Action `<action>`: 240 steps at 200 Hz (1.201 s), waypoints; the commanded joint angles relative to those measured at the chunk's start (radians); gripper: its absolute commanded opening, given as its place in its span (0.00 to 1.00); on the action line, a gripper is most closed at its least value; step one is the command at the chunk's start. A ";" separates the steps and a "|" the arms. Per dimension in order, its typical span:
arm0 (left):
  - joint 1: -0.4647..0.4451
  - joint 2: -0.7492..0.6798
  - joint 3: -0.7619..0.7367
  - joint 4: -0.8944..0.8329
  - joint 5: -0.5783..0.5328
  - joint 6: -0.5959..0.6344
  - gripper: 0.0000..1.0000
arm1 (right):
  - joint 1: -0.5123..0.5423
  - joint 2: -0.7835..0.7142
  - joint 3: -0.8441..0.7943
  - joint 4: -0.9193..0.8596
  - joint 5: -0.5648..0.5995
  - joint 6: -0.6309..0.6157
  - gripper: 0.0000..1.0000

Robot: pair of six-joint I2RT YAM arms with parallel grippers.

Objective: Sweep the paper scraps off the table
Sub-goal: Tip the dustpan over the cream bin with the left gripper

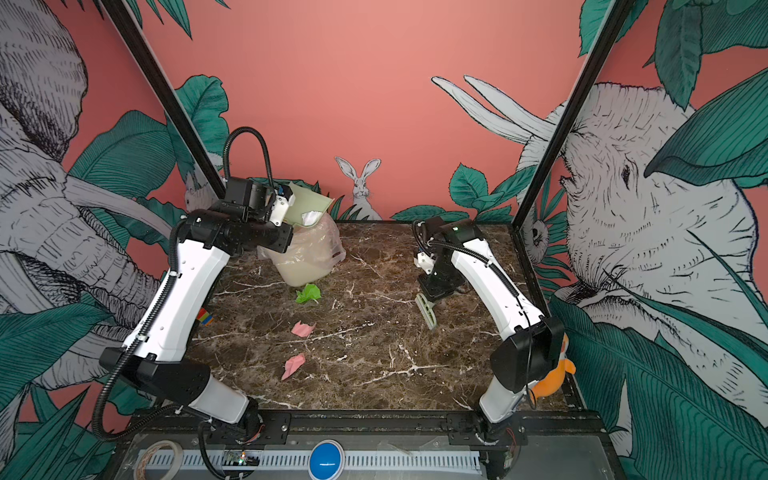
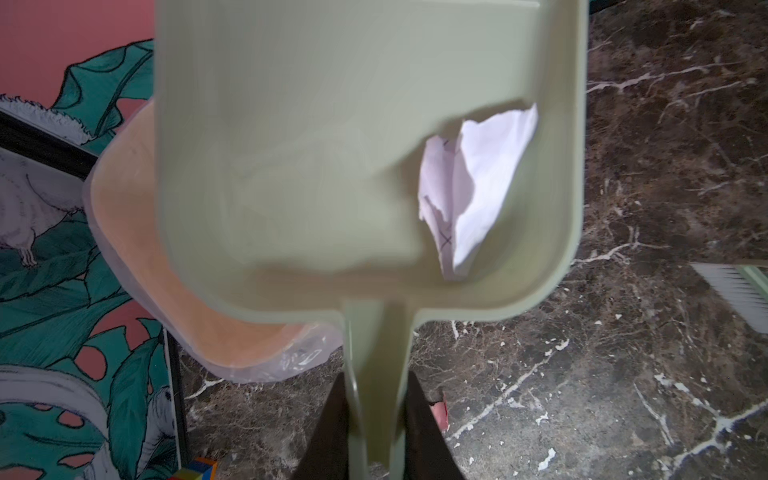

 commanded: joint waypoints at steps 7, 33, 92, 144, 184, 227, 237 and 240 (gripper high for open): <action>0.044 0.023 0.084 -0.086 -0.127 0.068 0.15 | -0.003 -0.023 -0.004 -0.015 -0.011 -0.010 0.00; 0.047 0.070 0.146 -0.146 -0.291 0.144 0.15 | -0.004 -0.018 -0.006 -0.012 -0.017 -0.011 0.00; 0.045 0.099 0.166 -0.151 -0.555 0.288 0.14 | -0.003 0.000 -0.002 -0.007 -0.034 -0.012 0.00; -0.006 0.086 0.031 0.003 -0.836 0.511 0.14 | -0.004 0.000 -0.016 0.011 -0.045 -0.011 0.00; -0.053 0.066 -0.103 0.148 -0.962 0.679 0.14 | -0.003 -0.012 -0.039 0.020 -0.056 -0.012 0.00; -0.092 0.054 -0.146 0.309 -1.038 0.854 0.14 | -0.003 -0.015 -0.060 0.043 -0.076 -0.011 0.00; -0.099 0.047 -0.160 0.361 -1.047 0.908 0.14 | -0.003 -0.014 -0.063 0.047 -0.080 -0.011 0.00; -0.101 0.045 -0.163 0.373 -1.047 0.923 0.14 | -0.003 -0.014 -0.063 0.048 -0.081 -0.011 0.00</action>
